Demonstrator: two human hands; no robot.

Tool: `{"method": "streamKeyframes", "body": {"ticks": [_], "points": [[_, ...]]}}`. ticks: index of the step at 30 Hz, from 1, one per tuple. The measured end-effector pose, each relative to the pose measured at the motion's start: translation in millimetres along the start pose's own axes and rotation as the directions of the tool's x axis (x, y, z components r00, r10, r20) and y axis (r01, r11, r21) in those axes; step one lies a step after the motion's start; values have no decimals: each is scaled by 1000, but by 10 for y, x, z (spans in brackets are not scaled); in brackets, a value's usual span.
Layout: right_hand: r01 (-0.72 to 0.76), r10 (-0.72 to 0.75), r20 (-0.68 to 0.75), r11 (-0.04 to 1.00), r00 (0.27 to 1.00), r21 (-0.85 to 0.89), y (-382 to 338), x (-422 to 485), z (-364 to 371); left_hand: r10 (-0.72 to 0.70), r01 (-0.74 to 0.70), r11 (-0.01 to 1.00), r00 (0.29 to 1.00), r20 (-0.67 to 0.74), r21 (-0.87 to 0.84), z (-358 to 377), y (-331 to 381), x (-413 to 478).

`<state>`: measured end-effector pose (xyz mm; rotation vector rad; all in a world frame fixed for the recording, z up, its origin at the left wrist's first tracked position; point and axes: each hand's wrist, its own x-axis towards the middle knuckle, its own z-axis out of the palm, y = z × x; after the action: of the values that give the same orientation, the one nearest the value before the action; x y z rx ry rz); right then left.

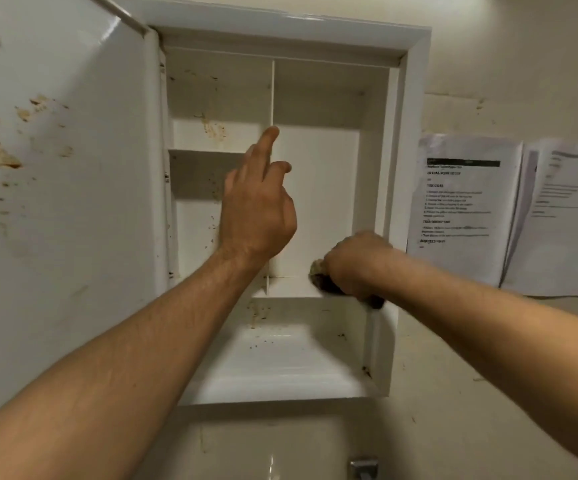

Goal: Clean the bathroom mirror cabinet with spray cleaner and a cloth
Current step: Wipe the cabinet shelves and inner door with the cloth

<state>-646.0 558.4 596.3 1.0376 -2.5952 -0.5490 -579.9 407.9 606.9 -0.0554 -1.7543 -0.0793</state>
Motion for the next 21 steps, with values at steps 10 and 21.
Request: {"method": "streamKeyframes", "body": {"ticks": [10, 21], "points": [[-19, 99, -96, 783, 990, 621, -509, 282, -36, 42, -43, 999, 995, 91, 11, -151, -44, 37], [-97, 141, 25, 788, 990, -608, -318, 256, -47, 50, -77, 981, 986, 157, 176, -154, -120, 27]]}}
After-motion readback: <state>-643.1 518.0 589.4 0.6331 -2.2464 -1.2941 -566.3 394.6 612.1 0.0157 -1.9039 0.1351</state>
